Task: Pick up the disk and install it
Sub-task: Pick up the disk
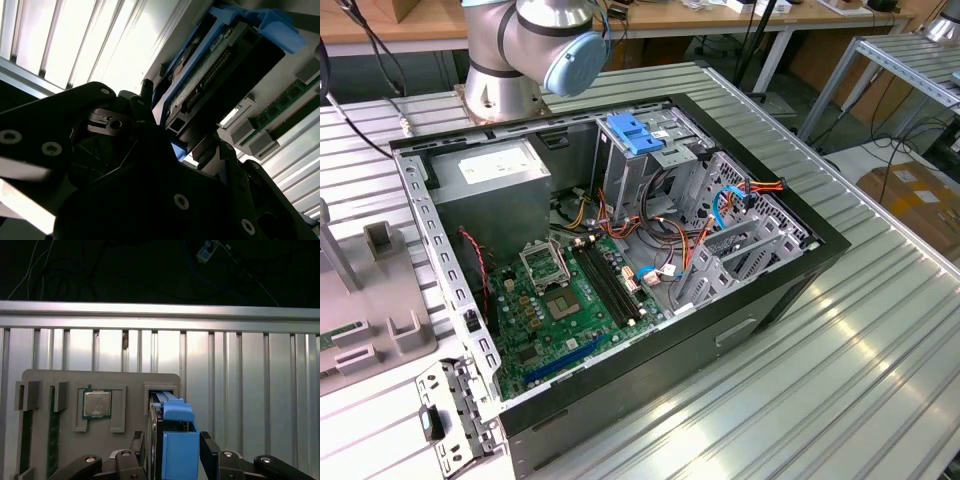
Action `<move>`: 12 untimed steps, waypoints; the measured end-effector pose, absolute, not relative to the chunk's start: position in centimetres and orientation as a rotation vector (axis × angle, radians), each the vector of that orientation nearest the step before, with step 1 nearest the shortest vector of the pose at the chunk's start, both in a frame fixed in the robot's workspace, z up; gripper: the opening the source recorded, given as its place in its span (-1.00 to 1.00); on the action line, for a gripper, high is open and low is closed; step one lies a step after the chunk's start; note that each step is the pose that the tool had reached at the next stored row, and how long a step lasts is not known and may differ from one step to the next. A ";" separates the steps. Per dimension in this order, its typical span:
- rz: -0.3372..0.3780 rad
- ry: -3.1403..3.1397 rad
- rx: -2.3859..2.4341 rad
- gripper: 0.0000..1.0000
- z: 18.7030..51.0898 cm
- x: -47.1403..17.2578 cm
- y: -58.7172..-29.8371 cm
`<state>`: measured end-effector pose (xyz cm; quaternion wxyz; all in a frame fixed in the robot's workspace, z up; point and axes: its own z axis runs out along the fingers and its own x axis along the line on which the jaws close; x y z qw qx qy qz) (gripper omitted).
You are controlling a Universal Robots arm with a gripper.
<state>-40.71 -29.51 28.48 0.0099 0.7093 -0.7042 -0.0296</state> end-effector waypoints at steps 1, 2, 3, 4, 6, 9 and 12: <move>-0.092 -2.199 2.214 0.11 28.3 -40.7 -29.5; -0.092 -2.199 2.214 0.11 28.2 -40.7 -29.5; -0.093 -2.199 2.214 0.11 28.0 -40.7 -29.5; -0.093 -2.199 2.214 0.11 27.9 -40.7 -29.5; -0.093 -2.199 2.214 0.11 27.7 -40.7 -29.5; -0.093 -2.199 2.214 0.11 27.3 -40.8 -29.5; -0.093 -2.199 2.214 0.11 27.3 -40.8 -29.5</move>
